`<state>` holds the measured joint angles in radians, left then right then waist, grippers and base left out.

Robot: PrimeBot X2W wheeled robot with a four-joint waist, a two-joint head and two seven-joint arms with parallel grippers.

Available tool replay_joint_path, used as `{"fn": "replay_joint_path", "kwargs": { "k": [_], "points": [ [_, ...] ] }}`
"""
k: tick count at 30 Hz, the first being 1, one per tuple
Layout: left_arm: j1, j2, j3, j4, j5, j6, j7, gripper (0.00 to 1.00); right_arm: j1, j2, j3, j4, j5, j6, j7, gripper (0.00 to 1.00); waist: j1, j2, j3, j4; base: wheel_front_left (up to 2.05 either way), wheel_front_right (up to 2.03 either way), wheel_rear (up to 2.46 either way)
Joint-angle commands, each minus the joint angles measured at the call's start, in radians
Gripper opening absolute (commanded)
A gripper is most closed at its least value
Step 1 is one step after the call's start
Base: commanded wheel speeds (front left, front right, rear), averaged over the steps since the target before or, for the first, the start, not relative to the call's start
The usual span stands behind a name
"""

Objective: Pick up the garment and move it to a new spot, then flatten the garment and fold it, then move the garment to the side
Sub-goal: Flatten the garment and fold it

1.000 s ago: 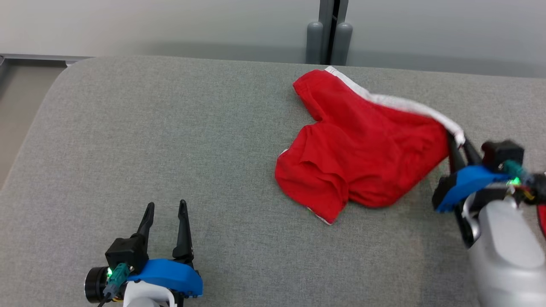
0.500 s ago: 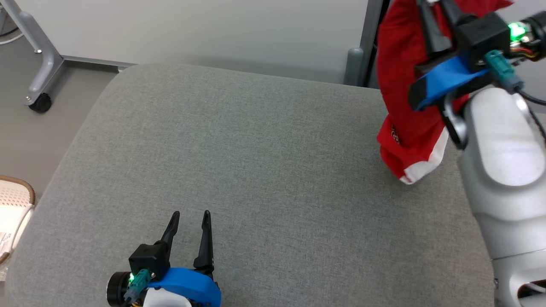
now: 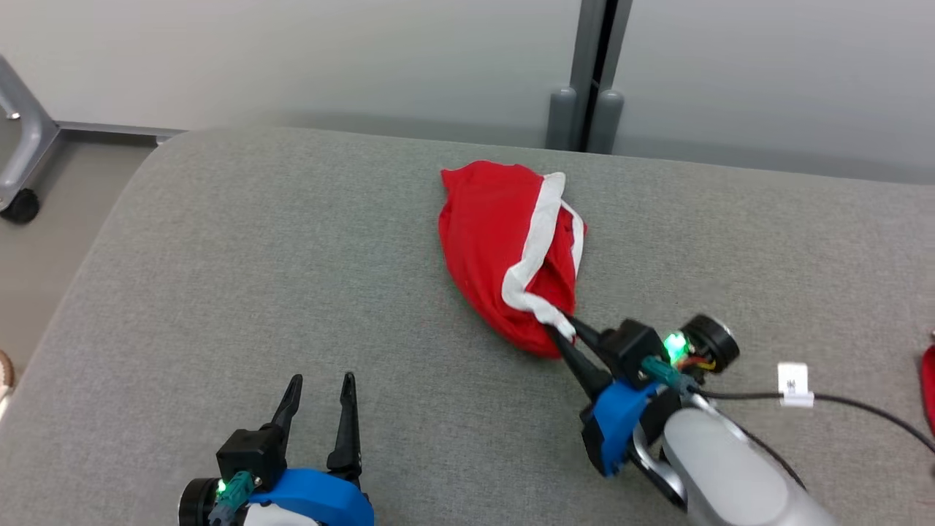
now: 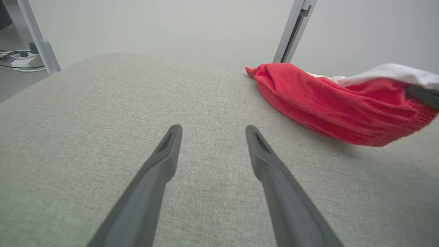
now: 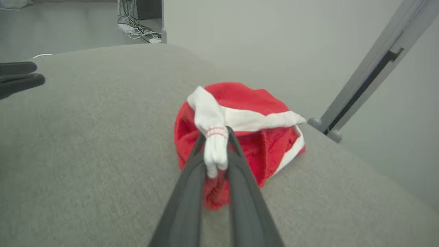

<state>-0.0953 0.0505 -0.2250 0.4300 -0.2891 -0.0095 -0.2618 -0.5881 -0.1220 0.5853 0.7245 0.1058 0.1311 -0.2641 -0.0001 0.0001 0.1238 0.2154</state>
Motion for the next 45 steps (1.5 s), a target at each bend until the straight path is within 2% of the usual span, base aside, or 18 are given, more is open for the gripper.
{"fn": "replay_joint_path", "kwargs": {
  "k": [1, 8, 13, 14, 15, 21, 25, 30, 37, 45],
  "points": [
    [-0.012, 0.0, 0.002, -0.001, 0.007, -0.004, -0.004, 1.0, 0.04, -0.011, -0.001, 0.009, 0.021, -0.001, 0.0, 0.0, 0.0001, -0.0001, -0.007, -0.017, 0.0, 0.0, 0.0],
    [-0.021, 0.0, 0.02, -0.002, 0.026, -0.012, -0.004, 1.0, 0.199, -0.056, -0.09, 0.027, 0.079, -0.001, 0.0, 0.0, 0.0001, -0.0001, -0.015, -0.079, 0.0, 0.0, 0.0],
    [-0.032, 0.0, 0.025, -0.01, 0.032, -0.017, -0.004, 1.0, 0.255, -0.084, -0.199, 0.019, 0.039, -0.001, 0.0, 0.0, 0.0001, -0.0001, -0.02, -0.109, 0.0, 0.0, 0.0],
    [-0.034, 0.0, 0.027, -0.012, 0.034, -0.02, -0.004, 1.0, 0.259, -0.082, -0.224, 0.011, 0.028, -0.001, 0.0, 0.19, 0.0001, -0.0001, -0.02, -0.114, 0.0, 0.0, 0.0],
    [-0.036, 0.0, 0.027, -0.013, 0.034, -0.022, -0.004, 1.0, 0.264, -0.074, -0.254, 0.0, 0.023, -0.001, 0.0, 1.0, 0.0001, -0.0001, -0.02, -0.119, 0.0, 0.0, 0.0],
    [-0.088, 0.0, 0.022, -0.013, 0.049, -0.037, -0.004, 1.0, 0.302, -0.006, -0.413, -0.116, -0.02, -0.001, 0.0, 1.0, 0.0001, -0.0001, -0.007, -0.151, 0.0, 0.0, 0.0],
    [-0.173, 0.0, 0.019, 0.015, 0.067, -0.055, -0.004, 1.0, 0.324, 0.03, -0.447, -0.17, -0.043, -0.001, 0.0, 1.0, 0.0001, -0.0001, 0.021, -0.182, 0.0, 0.0, 0.0],
    [-0.364, 0.004, 0.022, 0.141, 0.098, -0.084, -0.004, 1.0, 0.329, 0.055, -0.457, -0.204, -0.047, -0.001, 0.0, 1.0, 0.0001, -0.0001, 0.069, -0.236, 0.0, 0.0, 0.0],
    [-0.623, 0.026, 0.024, 0.422, 0.076, -0.109, 0.011, 1.0, 0.296, 0.069, -0.422, -0.228, -0.034, -0.001, 0.0, 1.0, 0.0001, -0.0001, 0.139, -0.322, 0.0, 0.0, 0.0],
    [-0.779, 0.035, 0.013, 0.641, 0.029, -0.12, 0.054, 1.0, 0.268, 0.071, -0.37, -0.253, 0.005, -0.001, 0.0, 1.0, 0.0001, -0.0001, 0.204, -0.377, 0.0, 0.0, 0.0]
  ]
}}
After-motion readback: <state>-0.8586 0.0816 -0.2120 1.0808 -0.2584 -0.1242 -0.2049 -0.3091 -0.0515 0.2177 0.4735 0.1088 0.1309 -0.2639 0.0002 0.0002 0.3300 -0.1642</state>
